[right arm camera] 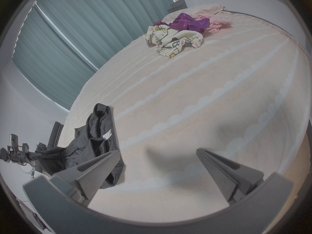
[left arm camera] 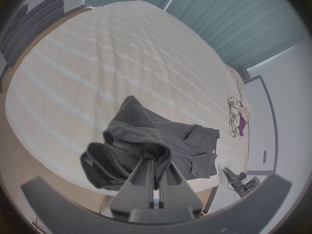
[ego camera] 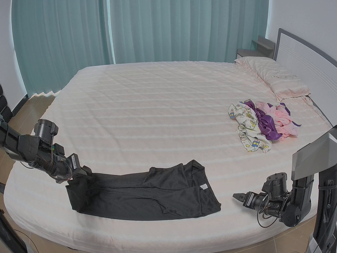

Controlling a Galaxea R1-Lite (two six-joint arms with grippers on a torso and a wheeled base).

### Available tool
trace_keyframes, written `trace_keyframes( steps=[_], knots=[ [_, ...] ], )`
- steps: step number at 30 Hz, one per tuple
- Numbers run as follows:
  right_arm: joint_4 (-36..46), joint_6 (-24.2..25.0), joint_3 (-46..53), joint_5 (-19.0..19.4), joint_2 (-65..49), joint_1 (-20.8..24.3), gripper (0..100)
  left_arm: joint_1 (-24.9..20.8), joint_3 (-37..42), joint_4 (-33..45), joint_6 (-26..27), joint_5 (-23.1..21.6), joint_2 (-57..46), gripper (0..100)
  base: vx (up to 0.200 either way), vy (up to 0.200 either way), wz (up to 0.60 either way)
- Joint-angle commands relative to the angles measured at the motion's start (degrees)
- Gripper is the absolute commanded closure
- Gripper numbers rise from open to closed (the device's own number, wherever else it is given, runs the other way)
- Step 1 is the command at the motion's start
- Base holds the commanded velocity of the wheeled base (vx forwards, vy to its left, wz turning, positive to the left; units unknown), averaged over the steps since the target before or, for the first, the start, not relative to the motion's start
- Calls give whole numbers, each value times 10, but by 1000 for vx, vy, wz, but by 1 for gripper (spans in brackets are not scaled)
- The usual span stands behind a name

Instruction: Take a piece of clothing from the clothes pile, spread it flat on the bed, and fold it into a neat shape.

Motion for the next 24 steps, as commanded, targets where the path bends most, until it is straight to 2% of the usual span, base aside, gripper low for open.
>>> trace_keyframes(
  steps=[1,8,12,24],
  knots=[
    [1,0,-1,1,1,0,0,-91,8,-2,-46,36,-28,100,0,0,0],
    [0,0,-1,1,0,0,0,-152,-14,-3,-96,54,-16,100,0,0,0],
    [0,0,-3,1,2,0,0,-179,-25,-3,-117,55,-7,100,0,-200,0],
    [0,0,-5,2,3,0,0,-205,-59,-3,-131,56,31,100,0,-200,0]
  ],
)
